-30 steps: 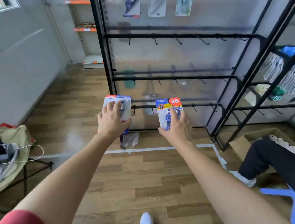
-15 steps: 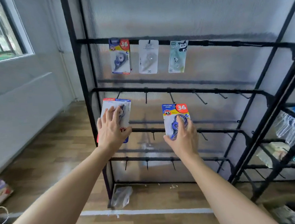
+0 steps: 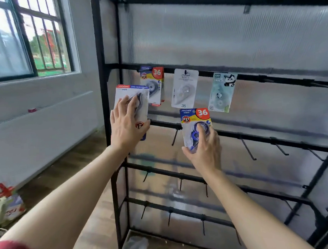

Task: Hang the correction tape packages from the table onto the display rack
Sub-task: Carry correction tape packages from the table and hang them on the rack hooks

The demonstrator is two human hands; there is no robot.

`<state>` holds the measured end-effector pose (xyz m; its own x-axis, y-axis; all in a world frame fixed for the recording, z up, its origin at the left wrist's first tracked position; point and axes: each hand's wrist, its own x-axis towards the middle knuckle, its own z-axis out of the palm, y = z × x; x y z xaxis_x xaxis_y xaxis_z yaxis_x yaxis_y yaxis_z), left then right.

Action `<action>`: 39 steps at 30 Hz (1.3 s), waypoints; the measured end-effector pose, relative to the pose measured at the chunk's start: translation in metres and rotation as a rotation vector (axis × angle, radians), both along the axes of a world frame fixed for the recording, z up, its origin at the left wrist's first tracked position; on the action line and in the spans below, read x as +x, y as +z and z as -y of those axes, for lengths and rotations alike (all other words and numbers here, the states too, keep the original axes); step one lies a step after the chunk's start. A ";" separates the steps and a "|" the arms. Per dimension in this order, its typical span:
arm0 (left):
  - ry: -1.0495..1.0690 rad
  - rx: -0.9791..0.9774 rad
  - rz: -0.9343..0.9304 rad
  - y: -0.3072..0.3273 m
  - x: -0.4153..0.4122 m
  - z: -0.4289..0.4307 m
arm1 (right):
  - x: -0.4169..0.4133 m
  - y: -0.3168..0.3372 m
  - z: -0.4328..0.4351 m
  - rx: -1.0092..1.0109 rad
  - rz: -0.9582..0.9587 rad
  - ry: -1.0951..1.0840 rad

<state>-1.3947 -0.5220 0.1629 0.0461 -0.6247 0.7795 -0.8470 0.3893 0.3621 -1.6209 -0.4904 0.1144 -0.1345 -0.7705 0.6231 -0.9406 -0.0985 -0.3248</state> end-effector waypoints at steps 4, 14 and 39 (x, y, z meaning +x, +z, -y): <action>-0.016 0.010 0.022 0.019 0.001 0.020 | 0.004 0.005 0.022 -0.036 0.021 0.038; -0.074 -0.044 0.080 0.038 0.014 0.076 | 0.028 0.007 0.071 -0.058 0.090 0.052; -0.145 -0.115 -0.204 0.011 0.052 0.107 | 0.063 0.015 0.106 -0.187 0.090 0.110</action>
